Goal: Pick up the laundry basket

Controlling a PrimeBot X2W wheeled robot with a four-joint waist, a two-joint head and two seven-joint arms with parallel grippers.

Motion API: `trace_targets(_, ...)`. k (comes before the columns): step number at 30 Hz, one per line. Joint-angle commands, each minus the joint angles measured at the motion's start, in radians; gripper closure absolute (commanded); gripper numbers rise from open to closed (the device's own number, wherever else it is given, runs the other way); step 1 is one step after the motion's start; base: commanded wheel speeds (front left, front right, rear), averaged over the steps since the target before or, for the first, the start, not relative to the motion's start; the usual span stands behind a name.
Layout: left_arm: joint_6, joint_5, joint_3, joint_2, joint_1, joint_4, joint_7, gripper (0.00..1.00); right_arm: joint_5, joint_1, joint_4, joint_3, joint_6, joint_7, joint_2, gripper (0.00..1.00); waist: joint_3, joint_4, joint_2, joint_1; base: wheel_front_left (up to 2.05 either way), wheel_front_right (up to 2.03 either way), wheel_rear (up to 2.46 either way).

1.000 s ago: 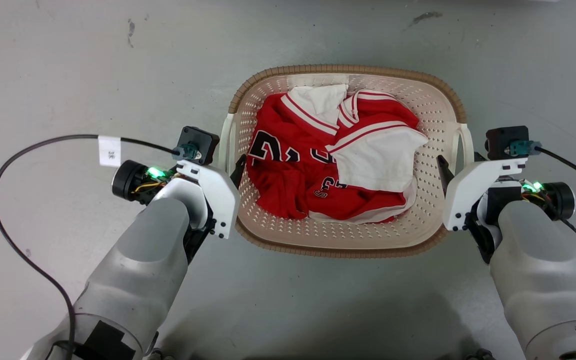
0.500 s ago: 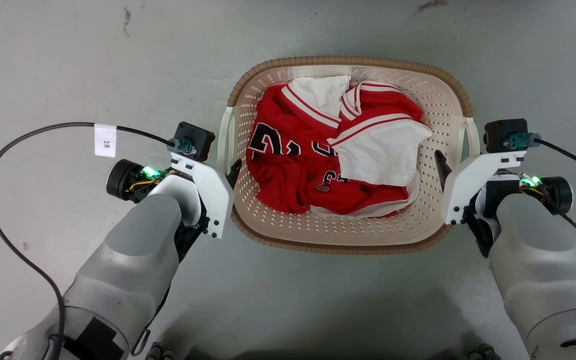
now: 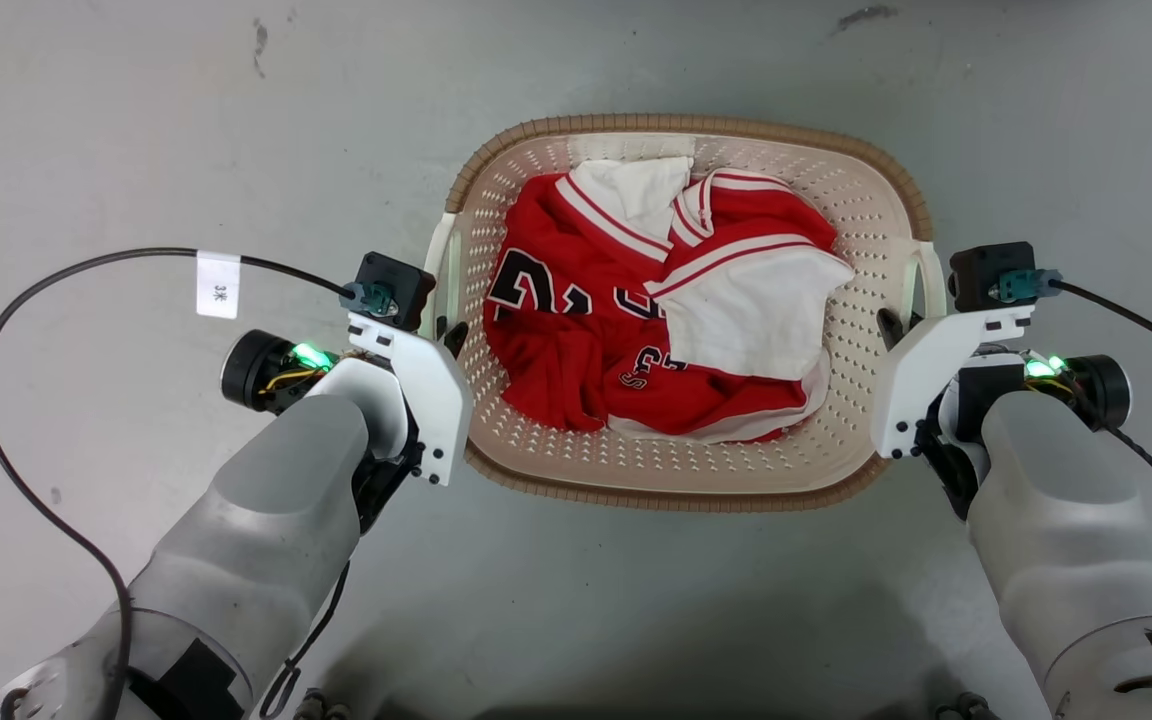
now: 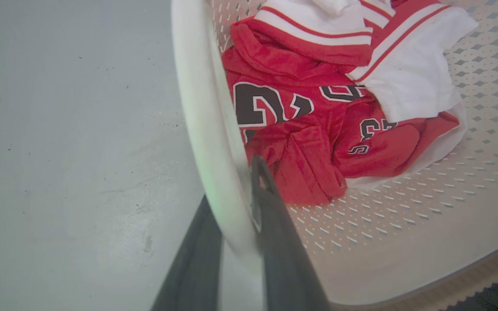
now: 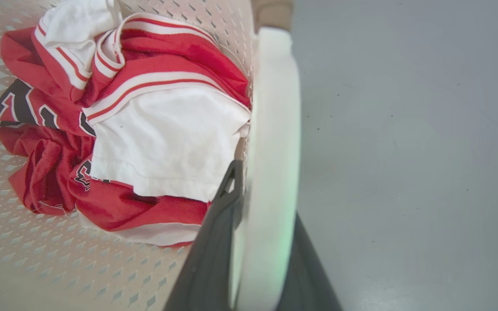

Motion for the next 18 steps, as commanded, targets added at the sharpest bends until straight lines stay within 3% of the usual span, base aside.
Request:
trace_targets(1,0.001,-0.007,-0.011,0.017,-0.004,0.002,0.003,1.00,-0.014,-0.009,0.001,-0.001,-0.002,0.002,-0.016,1.00,-0.010,-0.002,0.0000,0.0001,0.00,0.00,0.00)
trace_targets(8,0.000,-0.095,-0.065,0.037,0.041,-0.028,0.039,1.00,-0.010,0.021,0.007,0.019,-0.002,0.054,-0.017,1.00,-0.108,-0.018,0.0000,0.0001,0.00,0.00,0.00)
trace_targets(18,0.000,-0.231,-0.160,0.098,0.117,-0.097,0.170,1.00,-0.012,0.086,0.009,0.059,-0.002,0.212,-0.020,1.00,-0.354,-0.042,0.0000,0.0001,0.00,0.00,0.00)
